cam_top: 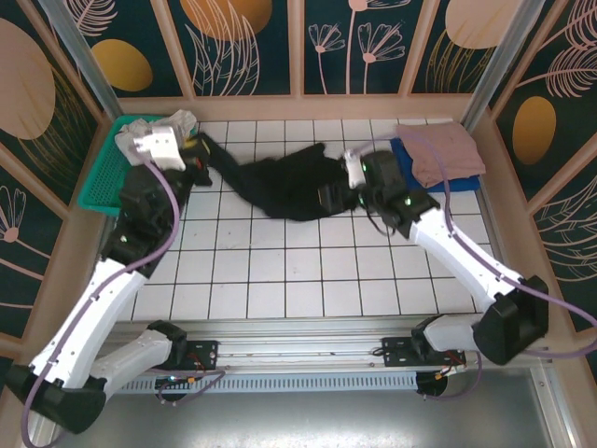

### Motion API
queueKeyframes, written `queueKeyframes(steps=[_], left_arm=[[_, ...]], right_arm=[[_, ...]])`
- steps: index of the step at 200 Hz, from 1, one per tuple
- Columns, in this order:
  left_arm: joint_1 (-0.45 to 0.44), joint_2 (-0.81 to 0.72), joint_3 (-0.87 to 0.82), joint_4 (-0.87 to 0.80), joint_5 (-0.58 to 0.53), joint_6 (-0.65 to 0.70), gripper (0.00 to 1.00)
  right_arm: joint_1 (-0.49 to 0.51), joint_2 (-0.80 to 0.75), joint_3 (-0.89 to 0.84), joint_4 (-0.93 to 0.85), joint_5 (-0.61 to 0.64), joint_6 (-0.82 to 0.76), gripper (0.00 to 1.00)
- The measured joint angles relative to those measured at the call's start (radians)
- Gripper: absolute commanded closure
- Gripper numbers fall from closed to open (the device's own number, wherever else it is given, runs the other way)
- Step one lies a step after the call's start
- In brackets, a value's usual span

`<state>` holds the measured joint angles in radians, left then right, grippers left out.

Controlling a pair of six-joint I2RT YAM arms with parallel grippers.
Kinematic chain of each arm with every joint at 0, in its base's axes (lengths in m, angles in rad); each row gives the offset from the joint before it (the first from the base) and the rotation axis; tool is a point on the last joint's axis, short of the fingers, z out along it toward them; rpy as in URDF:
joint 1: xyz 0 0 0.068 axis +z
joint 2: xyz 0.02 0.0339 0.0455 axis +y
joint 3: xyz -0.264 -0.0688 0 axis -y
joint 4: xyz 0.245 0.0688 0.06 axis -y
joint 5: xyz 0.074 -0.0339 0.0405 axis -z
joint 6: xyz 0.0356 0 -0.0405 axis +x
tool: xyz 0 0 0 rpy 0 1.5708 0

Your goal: Fold and stack the t-shirts

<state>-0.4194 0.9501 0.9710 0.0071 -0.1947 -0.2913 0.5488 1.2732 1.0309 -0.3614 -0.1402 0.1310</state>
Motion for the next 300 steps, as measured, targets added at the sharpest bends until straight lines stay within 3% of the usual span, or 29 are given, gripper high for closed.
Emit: queueKeyframes(steps=[9,12,22,37,45,62,81,89,164,206,279,300], left_arm=[[0.0,0.011,-0.091,0.009,-0.003,-0.042,0.74],[0.0,0.024,-0.125,0.01,-0.006,-0.063,0.7],[0.0,0.071,-0.205,-0.001,-0.019,-0.117,0.66],[0.0,0.164,-0.287,-0.068,-0.045,-0.191,0.5],[0.0,0.203,-0.308,-0.106,-0.058,-0.229,0.46],[0.0,0.25,-0.314,-0.167,-0.086,-0.298,0.4],[0.0,0.252,-0.314,-0.186,-0.11,-0.35,0.23],[0.0,0.25,-0.314,-0.192,-0.118,-0.363,0.2],[0.0,0.204,-0.356,-0.222,-0.154,-0.402,0.17],[0.001,0.214,-0.389,-0.225,-0.124,-0.402,0.17],[0.001,0.286,-0.395,-0.159,0.005,-0.372,0.23],[0.001,0.319,-0.393,-0.147,0.02,-0.361,0.31]], right_arm=[[-0.006,-0.016,-0.097,0.016,0.005,0.047,0.25],[-0.01,-0.02,-0.134,0.024,0.008,0.069,0.25],[-0.019,-0.021,-0.214,0.037,0.009,0.11,0.26],[-0.058,-0.021,-0.307,0.056,0.016,0.176,0.28],[-0.086,-0.019,-0.334,0.074,0.014,0.206,0.27],[-0.119,0.0,-0.343,0.137,0.007,0.253,0.29],[-0.117,0.066,-0.314,0.232,-0.028,0.284,0.32],[-0.115,0.118,-0.28,0.262,-0.039,0.291,0.32],[-0.088,0.72,0.394,0.301,-0.027,0.194,0.38],[-0.082,0.959,0.693,0.222,-0.037,0.142,0.43],[-0.038,1.008,0.718,0.14,-0.023,0.126,0.62],[-0.038,0.988,0.676,0.139,-0.01,0.118,0.8]])
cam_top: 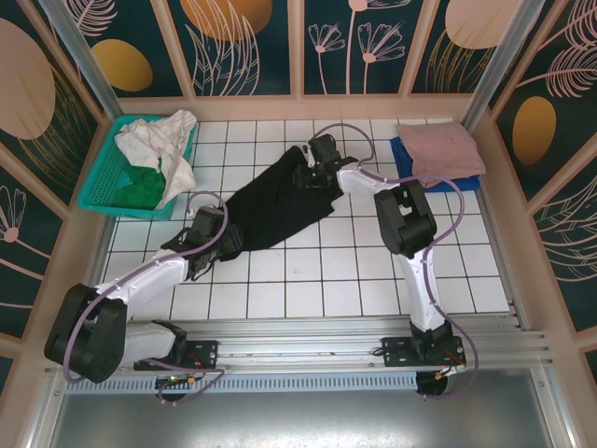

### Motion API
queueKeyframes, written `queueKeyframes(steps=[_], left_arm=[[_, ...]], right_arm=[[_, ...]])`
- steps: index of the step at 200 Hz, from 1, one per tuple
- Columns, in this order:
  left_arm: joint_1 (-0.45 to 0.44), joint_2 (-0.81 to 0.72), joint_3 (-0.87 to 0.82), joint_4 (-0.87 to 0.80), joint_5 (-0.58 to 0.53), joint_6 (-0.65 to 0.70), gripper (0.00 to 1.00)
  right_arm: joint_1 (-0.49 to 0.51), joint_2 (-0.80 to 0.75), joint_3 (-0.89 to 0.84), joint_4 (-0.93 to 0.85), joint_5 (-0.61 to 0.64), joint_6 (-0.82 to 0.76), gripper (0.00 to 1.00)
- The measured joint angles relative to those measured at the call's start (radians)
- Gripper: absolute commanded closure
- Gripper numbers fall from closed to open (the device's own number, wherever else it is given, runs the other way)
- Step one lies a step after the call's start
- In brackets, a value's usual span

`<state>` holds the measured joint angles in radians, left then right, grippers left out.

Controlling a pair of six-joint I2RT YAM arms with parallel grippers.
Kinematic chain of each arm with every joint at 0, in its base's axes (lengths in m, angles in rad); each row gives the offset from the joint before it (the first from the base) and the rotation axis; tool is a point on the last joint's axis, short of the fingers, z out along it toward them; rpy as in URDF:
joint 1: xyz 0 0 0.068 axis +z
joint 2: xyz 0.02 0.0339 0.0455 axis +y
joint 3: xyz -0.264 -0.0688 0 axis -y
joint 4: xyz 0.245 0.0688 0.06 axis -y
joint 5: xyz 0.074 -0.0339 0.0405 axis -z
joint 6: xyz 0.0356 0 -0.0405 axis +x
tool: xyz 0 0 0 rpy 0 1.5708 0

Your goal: Fold and stack the t-shirts

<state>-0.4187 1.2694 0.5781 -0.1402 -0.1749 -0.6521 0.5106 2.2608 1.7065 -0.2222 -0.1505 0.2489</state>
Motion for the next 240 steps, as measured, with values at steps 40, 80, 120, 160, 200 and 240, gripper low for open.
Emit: queueKeyframes(steps=[40,80,120,160,200,240], left_arm=[[0.0,0.045,0.037,0.001,0.014,0.021,0.77],[0.0,0.005,0.074,-0.027,0.003,0.034,1.0],[0.0,-0.123,0.138,-0.105,-0.043,0.043,1.0],[0.0,-0.219,0.301,-0.247,-0.119,0.058,1.0],[0.0,-0.312,0.587,-0.38,-0.207,0.116,1.0],[-0.001,-0.311,0.787,-0.341,-0.218,0.209,1.0]], right_arm=[[0.004,-0.08,-0.073,-0.007,0.042,-0.004,0.99],[0.008,-0.218,-0.152,-0.021,0.082,-0.008,1.0],[0.009,-0.402,-0.239,-0.049,0.126,-0.027,1.0],[0.011,-0.667,-0.351,-0.132,0.196,-0.038,1.0],[0.02,-1.093,-0.398,-0.217,0.291,-0.03,1.0],[0.003,-1.328,-0.344,-0.202,0.338,-0.026,1.0]])
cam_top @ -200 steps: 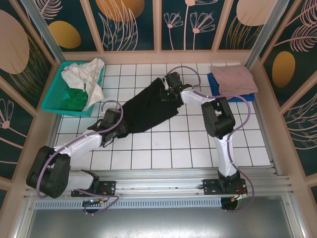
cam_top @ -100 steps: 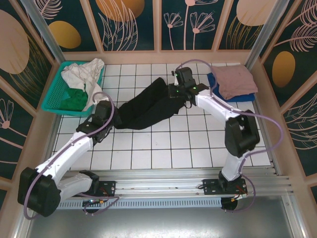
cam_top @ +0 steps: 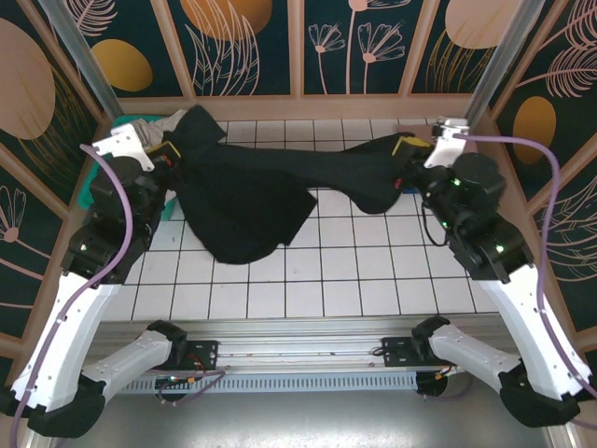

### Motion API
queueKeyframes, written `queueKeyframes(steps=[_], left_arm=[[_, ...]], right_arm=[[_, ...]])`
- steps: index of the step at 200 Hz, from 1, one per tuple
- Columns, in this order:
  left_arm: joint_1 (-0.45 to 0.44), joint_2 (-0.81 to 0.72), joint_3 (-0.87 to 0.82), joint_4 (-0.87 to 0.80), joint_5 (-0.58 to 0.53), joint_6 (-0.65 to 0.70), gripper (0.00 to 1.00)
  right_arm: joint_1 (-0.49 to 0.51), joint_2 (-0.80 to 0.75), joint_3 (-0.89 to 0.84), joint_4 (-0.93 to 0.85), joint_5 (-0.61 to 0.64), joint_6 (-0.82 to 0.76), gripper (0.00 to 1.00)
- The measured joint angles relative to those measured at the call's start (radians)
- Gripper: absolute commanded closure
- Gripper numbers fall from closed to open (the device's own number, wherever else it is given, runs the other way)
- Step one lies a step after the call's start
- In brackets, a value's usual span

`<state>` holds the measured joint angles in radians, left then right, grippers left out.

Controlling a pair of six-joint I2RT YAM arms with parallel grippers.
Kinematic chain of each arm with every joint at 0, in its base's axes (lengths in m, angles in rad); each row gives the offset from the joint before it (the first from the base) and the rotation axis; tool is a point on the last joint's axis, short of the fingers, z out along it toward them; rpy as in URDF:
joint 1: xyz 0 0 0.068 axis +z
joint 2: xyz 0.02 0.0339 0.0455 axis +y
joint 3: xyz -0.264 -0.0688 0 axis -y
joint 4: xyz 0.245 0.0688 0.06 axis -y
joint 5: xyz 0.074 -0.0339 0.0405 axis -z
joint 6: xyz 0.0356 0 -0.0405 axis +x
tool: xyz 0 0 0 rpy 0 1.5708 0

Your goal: Fold and stack the t-shirts

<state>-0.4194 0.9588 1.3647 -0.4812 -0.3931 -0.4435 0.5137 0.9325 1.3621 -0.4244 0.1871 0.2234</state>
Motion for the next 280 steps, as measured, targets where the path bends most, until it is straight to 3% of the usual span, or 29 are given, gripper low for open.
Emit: queueKeyframes(steps=[14,35,67,87,102,117,135,158,173,180,197,204,209,222,242,263,280], left_arm=[[0.0,0.08,0.059,0.039,0.0,0.037,1.0],[0.003,0.32,0.249,0.084,-0.002,0.111,1.0],[0.022,0.817,0.827,0.029,0.018,0.221,1.0],[0.026,1.017,1.174,-0.036,0.049,0.273,1.0],[0.026,1.019,1.233,-0.058,0.077,0.3,1.0],[0.026,0.893,1.086,-0.024,0.107,0.315,1.0],[0.026,0.591,0.657,0.099,0.151,0.32,1.0],[0.026,0.21,0.15,0.257,0.194,0.272,1.0],[0.026,0.04,-0.097,0.327,0.223,0.203,1.0],[0.025,-0.02,-0.205,0.354,0.239,0.161,0.87],[0.025,-0.106,-0.445,0.366,0.272,0.036,0.33],[0.025,-0.124,-0.537,0.363,0.284,-0.017,0.15],[0.026,-0.133,-0.589,0.354,0.291,-0.045,0.07],[0.027,-0.163,-0.712,0.317,0.309,-0.121,0.04],[0.027,-0.243,-0.802,0.266,0.314,-0.192,0.03],[0.027,-0.256,-0.784,0.271,0.301,-0.206,0.03],[0.027,-0.17,-0.737,0.293,0.299,-0.203,0.04]], right_arm=[[-0.038,0.056,0.027,0.015,-0.006,0.004,1.0],[-0.113,0.266,0.114,0.023,-0.015,0.014,1.0],[-0.201,0.629,0.321,-0.003,-0.024,0.019,1.0],[-0.248,0.687,0.381,-0.031,-0.058,0.027,1.0],[-0.27,0.669,0.417,-0.035,-0.077,0.027,1.0],[-0.275,0.6,0.402,-0.011,-0.103,0.029,1.0],[-0.274,0.45,0.285,0.04,-0.145,0.037,1.0],[-0.275,0.233,0.018,0.111,-0.201,0.068,1.0],[-0.274,0.129,-0.178,0.138,-0.232,0.097,1.0],[-0.275,0.097,-0.279,0.145,-0.243,0.112,1.0],[-0.281,0.072,-0.491,0.135,-0.259,0.15,1.0],[-0.289,0.081,-0.562,0.119,-0.261,0.159,0.87],[-0.298,0.087,-0.606,0.106,-0.26,0.169,0.83],[-0.326,0.102,-0.687,0.053,-0.25,0.185,0.76],[-0.36,0.12,-0.707,-0.005,-0.209,0.209,0.53],[-0.361,0.119,-0.677,-0.01,-0.195,0.219,0.46],[-0.346,0.119,-0.643,0.003,-0.198,0.228,0.45]])
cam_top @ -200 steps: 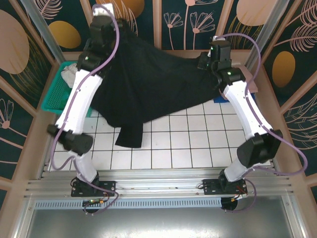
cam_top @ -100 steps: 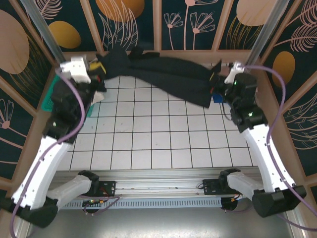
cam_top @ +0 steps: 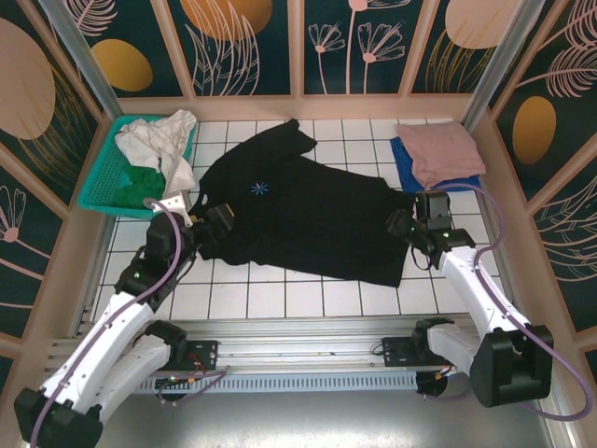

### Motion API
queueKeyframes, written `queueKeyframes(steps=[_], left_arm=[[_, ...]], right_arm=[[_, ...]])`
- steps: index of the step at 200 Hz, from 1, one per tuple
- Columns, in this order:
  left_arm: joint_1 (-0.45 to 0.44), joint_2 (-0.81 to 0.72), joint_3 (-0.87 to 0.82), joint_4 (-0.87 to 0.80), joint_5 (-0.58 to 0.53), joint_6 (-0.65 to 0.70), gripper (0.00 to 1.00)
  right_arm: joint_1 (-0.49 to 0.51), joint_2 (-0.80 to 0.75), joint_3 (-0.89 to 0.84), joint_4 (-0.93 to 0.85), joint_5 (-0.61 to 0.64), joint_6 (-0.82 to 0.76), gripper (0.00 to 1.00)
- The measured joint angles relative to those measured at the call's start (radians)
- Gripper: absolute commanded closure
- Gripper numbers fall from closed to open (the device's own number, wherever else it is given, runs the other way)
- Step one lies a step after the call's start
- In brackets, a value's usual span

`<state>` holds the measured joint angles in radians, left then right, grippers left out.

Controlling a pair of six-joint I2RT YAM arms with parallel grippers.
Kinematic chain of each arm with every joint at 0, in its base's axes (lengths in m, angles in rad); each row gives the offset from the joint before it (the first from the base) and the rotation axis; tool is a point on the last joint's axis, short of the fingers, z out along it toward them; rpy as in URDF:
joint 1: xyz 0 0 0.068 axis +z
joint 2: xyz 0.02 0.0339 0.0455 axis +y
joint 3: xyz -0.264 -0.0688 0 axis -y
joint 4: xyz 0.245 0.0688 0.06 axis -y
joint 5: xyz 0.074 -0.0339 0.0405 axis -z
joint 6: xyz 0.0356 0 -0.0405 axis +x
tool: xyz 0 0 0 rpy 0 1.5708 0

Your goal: Fold and stack the t-shirts

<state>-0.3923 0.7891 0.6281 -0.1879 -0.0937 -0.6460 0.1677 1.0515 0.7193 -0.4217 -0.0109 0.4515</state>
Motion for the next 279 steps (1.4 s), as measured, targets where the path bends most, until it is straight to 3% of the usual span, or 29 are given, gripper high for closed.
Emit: queueKeyframes(steps=[31,66,88,106,157,196,230,255,279], left_arm=[[0.0,0.333,0.13,0.058,0.005,0.047,0.03],[0.0,0.789,0.391,0.064,-0.013,0.129,0.06],[0.0,1.03,0.568,0.049,-0.045,0.164,0.08],[0.001,1.123,0.602,0.044,-0.065,0.171,0.07],[0.02,1.094,0.471,0.01,-0.137,0.147,0.06],[0.026,0.886,0.242,0.011,-0.143,0.068,0.1],[0.026,0.744,0.167,0.008,-0.092,0.018,0.09],[0.026,0.661,0.169,0.005,-0.037,0.013,0.07],[0.026,0.659,0.238,0.002,-0.013,0.031,0.05]], right_arm=[[0.098,0.04,0.034,0.101,-0.025,0.008,0.41],[0.138,0.322,0.074,0.25,-0.043,0.006,0.42],[0.13,0.528,0.145,0.286,-0.032,0.002,0.48],[0.119,0.674,0.233,0.293,-0.001,-0.002,0.57],[0.08,0.946,0.53,0.272,0.063,-0.002,0.59],[0.076,1.143,0.817,0.233,0.033,-0.032,0.59],[0.076,1.32,1.128,0.132,0.009,-0.086,0.56],[0.077,1.346,1.237,0.052,0.01,-0.132,0.52],[0.087,1.242,1.157,0.041,0.019,-0.161,0.47]])
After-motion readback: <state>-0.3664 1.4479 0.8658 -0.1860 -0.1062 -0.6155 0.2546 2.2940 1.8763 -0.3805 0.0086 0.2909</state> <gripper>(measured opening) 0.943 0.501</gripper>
